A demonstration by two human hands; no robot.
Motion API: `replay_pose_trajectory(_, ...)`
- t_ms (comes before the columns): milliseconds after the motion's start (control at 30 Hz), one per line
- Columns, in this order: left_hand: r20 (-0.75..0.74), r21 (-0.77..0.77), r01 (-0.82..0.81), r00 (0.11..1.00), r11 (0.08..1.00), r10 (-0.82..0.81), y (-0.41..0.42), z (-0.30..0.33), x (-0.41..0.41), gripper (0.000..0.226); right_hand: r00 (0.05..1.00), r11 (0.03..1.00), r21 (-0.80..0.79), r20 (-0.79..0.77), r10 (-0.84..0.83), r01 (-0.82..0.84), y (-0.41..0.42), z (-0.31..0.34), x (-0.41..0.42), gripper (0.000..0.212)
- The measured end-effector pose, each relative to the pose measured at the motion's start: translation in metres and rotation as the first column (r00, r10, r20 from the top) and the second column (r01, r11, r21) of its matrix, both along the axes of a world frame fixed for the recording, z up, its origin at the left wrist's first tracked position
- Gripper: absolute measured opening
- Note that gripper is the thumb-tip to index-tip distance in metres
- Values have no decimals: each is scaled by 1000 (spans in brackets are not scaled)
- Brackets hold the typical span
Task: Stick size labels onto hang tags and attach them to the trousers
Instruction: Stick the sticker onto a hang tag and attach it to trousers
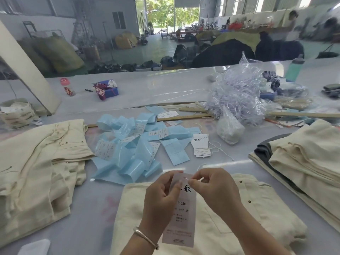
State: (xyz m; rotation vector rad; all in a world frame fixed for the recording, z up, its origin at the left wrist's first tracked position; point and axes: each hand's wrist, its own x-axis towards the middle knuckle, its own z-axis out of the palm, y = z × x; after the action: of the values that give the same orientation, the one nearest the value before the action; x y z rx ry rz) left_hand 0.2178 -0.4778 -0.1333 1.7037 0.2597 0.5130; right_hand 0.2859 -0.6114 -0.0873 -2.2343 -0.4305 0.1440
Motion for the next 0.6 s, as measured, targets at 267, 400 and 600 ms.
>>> replay_pose_trajectory(267, 25, 69, 23, 999, 997, -24, 14, 3, -15, 19, 999, 992, 121, 17, -40, 38, 16, -5, -16, 17)
replay_pose_trajectory(400, 7, 75, 46, 999, 996, -46, 16, 2, -20, 17, 999, 978, 202, 6, -48, 46, 18, -8, -24, 16)
replay_pose_trajectory(600, 32, 125, 144, 988, 982, -149, 7, 3, -26, 15, 994, 965, 240, 11, -112, 106, 13, -15, -35, 23)
